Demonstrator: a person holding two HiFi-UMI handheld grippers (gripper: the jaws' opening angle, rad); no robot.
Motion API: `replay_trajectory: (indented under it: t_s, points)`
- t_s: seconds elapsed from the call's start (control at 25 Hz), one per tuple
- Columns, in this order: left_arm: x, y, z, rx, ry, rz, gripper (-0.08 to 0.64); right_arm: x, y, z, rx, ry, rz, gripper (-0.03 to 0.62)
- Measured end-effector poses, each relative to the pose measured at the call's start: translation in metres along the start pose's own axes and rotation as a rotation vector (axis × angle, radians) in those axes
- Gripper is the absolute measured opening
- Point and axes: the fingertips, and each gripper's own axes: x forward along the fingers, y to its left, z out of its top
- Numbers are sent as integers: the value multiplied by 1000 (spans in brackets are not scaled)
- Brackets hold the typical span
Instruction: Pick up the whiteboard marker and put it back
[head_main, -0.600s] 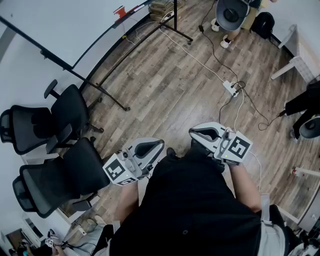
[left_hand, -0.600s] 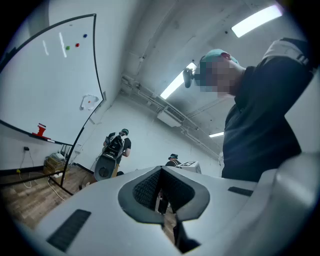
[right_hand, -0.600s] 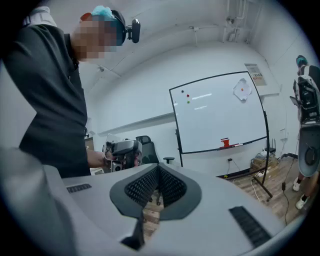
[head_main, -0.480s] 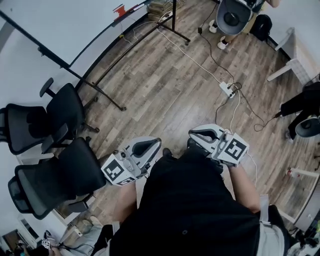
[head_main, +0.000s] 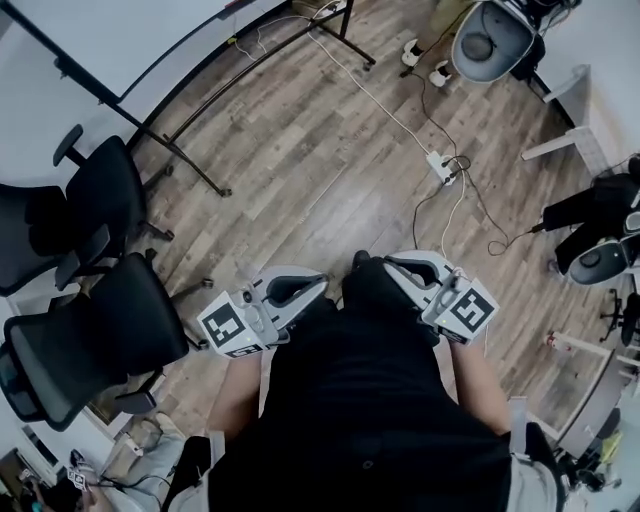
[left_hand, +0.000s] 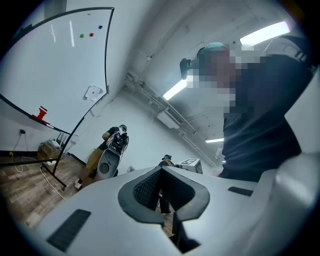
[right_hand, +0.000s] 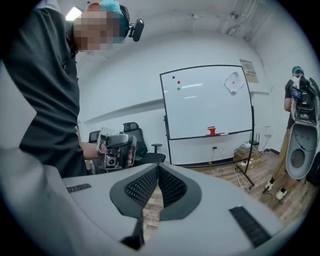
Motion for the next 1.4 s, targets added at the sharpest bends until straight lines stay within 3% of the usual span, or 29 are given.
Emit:
replay_trajectory:
  t_s: [0.12,0.28,0.56,0.8,1.12,1.4]
  points:
    - [9,4,1,-17,10,-51,11,-2,-17,6,26,-26,-39,20]
    - [25,25,3,-9,29,-78,11,4,-53,15,24,-69,-32,20]
    - [83,104,36,7,32,63,11,7,-158,34,86,-110,-58,20]
    - [136,164,62,29,49,168,11,12,-249,51,59,-136,17,20]
    - [215,204,55,19,124,209,11,38,-331,76,50,-186,148,20]
    - [219,249,68,-20,87,182,11,75,-367,84,51,-177,143,20]
